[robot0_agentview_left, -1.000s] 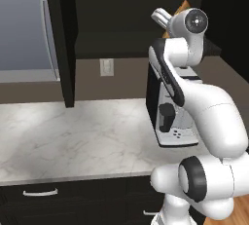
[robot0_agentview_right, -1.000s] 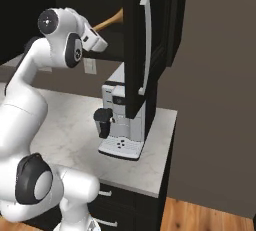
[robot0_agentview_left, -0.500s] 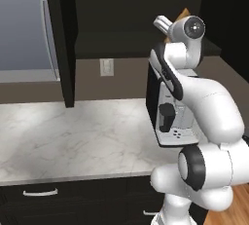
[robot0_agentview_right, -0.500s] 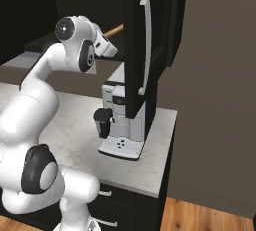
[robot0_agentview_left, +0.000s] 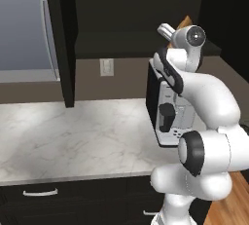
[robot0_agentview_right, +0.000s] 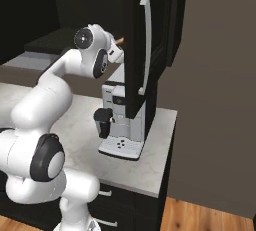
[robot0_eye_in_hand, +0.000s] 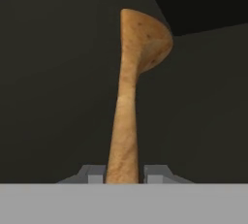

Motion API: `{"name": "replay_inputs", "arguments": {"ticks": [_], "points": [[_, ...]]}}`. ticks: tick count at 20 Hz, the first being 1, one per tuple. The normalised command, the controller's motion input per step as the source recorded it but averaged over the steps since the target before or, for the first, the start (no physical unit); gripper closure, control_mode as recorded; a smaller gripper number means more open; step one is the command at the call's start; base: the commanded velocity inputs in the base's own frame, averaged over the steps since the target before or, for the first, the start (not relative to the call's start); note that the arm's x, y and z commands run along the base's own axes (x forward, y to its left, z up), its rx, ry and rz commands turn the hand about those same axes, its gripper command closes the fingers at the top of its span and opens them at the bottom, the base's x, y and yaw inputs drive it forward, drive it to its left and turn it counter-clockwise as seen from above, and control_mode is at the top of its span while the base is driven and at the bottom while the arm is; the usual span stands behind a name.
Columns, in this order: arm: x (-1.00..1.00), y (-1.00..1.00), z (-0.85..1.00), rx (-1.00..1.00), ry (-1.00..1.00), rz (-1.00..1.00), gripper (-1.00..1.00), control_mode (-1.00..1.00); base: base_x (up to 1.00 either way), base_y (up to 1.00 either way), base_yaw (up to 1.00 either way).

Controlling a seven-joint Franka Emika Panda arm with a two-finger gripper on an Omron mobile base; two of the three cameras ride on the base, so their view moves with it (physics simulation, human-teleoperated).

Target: Organize the utensils by type. Pick up the wooden spoons from the counter and place them in the open cabinet. Then pick up the metallic utensils from the counter and place them in the open drawer.

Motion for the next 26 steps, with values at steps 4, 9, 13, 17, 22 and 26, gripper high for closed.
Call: {"name": "replay_inputs", "arguments": {"ticks": [4, 9, 13, 17, 22, 26], "points": [[0.65, -0.24, 0.0, 0.06, 0.0, 0.0, 1.0, -1.0, 0.0, 0.0, 0.0], [0.65, -0.15, 0.0, 0.07, 0.0, 0.0, 1.0, -1.0, 0.0, 0.0, 0.0], [0.7, -0.09, 0.13, 0.11, -0.01, 0.0, 1.0, -1.0, 0.0, 0.0, 0.0], [0.74, -0.01, 0.15, 0.1, -0.09, 0.0, 1.0, -1.0, 0.0, 0.0, 0.0], [0.68, 0.0, -0.33, 0.01, -0.21, 0.0, 1.0, -1.0, 0.0, 0.0, 0.0], [0.68, 0.0, -0.82, 0.0, -0.27, 0.0, 1.0, -1.0, 0.0, 0.0, 0.0]]}}
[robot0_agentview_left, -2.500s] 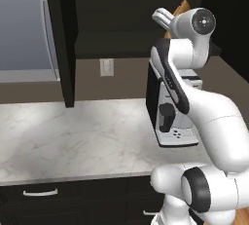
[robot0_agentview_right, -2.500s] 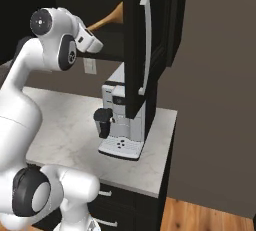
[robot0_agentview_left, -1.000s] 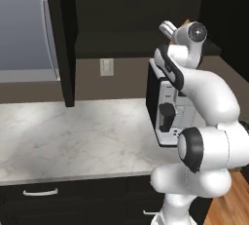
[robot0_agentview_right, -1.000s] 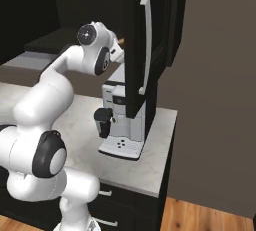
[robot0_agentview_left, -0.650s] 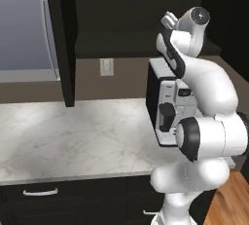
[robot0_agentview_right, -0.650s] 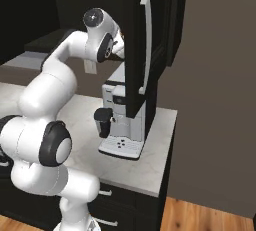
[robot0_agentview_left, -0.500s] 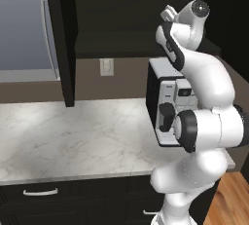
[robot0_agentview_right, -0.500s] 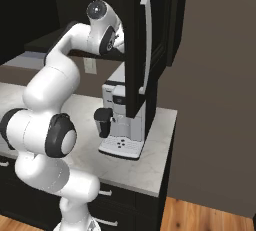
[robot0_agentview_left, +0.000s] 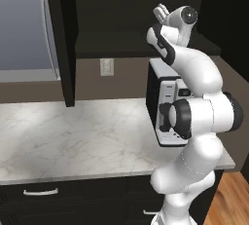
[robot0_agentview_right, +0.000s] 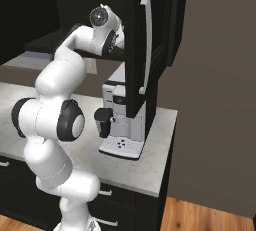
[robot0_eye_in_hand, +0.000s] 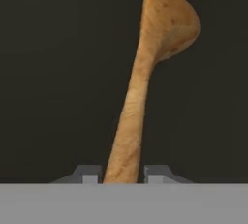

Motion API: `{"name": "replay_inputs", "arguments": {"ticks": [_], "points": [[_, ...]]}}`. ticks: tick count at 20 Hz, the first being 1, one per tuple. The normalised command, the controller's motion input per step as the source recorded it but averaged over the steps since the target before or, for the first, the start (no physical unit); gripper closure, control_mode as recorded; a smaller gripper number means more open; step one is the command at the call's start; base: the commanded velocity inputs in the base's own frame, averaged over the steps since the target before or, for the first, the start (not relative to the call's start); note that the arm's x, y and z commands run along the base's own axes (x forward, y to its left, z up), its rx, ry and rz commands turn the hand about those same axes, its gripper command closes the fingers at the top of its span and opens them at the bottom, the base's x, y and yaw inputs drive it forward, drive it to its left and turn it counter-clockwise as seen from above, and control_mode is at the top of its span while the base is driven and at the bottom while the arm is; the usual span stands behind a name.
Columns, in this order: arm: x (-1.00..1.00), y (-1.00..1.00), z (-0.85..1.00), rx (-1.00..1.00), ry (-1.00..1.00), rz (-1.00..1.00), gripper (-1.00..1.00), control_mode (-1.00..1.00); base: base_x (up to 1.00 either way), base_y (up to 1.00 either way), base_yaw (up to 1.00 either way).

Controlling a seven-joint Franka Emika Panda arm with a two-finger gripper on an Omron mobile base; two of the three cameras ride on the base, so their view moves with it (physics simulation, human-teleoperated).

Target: Organize the utensils by type. Pick up the wooden spoons from the counter and place them in the open cabinet. Then pick up the metallic utensils from the counter and place them in the open drawer.

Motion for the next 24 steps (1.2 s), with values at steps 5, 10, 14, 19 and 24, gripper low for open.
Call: {"name": "replay_inputs", "arguments": {"ticks": [5, 10, 14, 19, 24], "points": [[0.24, 0.0, -0.36, 0.0, -0.24, 0.0, -1.0, -1.0, 0.0, 0.0, 0.0], [0.02, -0.13, -0.01, 0.0, -0.04, 0.01, -1.0, -1.0, 0.0, 0.0, 0.0], [0.03, -0.15, 0.0, 0.0, 0.05, 0.02, -1.0, -1.0, 0.0, 0.0, 0.0], [-0.44, -0.32, 0.0, 0.0, 0.07, 0.01, -1.0, -1.0, 0.0, 0.0, 0.0], [-1.0, -0.24, -0.02, 0.0, -0.13, 0.0, -1.0, -1.0, 0.0, 0.0, 0.0]]}}
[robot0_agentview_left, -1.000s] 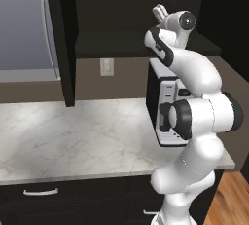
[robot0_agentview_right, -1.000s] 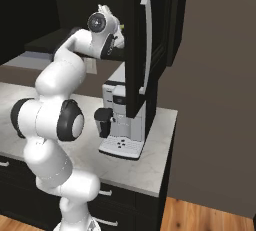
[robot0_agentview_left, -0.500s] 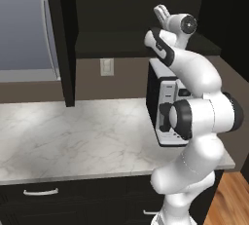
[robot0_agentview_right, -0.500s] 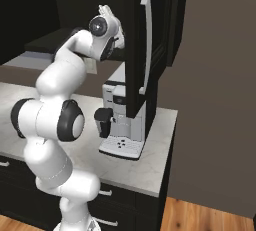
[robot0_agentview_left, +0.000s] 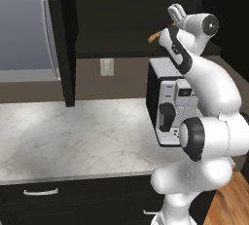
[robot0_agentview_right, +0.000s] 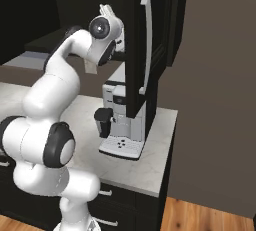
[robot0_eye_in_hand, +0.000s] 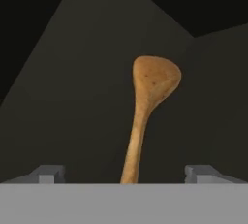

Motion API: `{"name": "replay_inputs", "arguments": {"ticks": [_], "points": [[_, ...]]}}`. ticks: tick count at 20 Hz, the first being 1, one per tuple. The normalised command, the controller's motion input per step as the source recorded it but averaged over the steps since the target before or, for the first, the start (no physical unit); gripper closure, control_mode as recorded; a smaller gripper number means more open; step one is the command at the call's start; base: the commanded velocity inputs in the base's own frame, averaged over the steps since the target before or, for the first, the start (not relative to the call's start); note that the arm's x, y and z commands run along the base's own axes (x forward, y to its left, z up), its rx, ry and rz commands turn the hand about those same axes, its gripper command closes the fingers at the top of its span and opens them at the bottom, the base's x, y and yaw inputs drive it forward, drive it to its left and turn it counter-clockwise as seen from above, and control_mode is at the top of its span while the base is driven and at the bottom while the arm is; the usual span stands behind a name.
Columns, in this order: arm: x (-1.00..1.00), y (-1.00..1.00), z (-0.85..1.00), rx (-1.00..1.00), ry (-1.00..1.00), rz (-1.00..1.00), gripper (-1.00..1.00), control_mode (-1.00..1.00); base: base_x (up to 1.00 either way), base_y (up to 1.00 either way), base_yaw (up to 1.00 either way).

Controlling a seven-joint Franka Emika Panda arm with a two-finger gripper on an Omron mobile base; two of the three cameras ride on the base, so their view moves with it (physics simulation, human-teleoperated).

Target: Organize the utensils by type. Pick up the wooden spoons from the counter and place them in the open cabinet. Then pick up the metallic utensils from the counter and place them in the open drawer.

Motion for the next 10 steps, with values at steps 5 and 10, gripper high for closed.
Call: {"name": "replay_inputs", "arguments": {"ticks": [5, 10], "points": [[-1.0, 0.06, 0.0, 0.0, -0.05, 0.0, -1.0, -1.0, 0.0, 0.0, 0.0], [-1.0, 0.12, 0.0, 0.0, 0.02, 0.01, -1.0, -1.0, 0.0, 0.0, 0.0]]}}
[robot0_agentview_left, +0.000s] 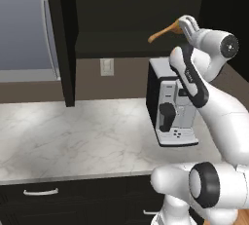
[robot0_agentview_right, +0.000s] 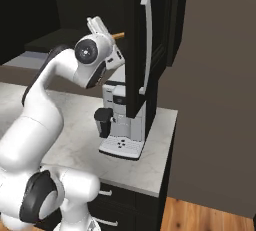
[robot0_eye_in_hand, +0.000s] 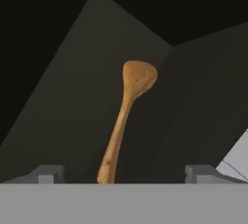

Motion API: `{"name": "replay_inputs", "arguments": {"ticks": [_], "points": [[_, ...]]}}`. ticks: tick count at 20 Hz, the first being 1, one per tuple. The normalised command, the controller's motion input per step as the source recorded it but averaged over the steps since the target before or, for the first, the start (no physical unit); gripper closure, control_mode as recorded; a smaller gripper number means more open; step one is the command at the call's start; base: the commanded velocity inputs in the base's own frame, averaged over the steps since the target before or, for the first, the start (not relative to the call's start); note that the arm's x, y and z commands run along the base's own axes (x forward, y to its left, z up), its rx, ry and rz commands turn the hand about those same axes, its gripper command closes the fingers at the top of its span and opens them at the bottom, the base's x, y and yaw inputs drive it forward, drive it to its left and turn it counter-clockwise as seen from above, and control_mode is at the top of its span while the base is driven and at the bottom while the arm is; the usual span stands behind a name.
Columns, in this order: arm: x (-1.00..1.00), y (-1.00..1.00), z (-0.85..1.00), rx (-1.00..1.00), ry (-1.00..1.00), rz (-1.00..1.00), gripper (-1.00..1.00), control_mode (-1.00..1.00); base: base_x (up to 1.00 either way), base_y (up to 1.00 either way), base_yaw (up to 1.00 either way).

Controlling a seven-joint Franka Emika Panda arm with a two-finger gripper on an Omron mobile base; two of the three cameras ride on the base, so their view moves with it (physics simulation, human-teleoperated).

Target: Organize the utensils by type. Pick up the wooden spoons from the counter and place them in the open cabinet. Then pick up the metallic utensils from the counter and place them in the open drawer.

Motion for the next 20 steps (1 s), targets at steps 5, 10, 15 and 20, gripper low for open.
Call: {"name": "replay_inputs", "arguments": {"ticks": [5, 10, 15, 20], "points": [[-1.0, 0.16, 0.0, 0.0, 0.13, 0.06, -1.0, -1.0, 0.0, 0.0, 0.0], [-1.0, 0.1, 0.0, -0.07, 0.27, 0.07, -1.0, -1.0, 0.0, 0.0, 0.0], [-1.0, 0.01, -0.14, -0.09, 0.28, 0.06, -1.0, -1.0, 0.0, 0.0, 0.0], [-0.77, 0.2, -0.52, -0.15, 0.23, 0.12, -1.0, -1.0, 0.0, 0.0, 0.0]]}}
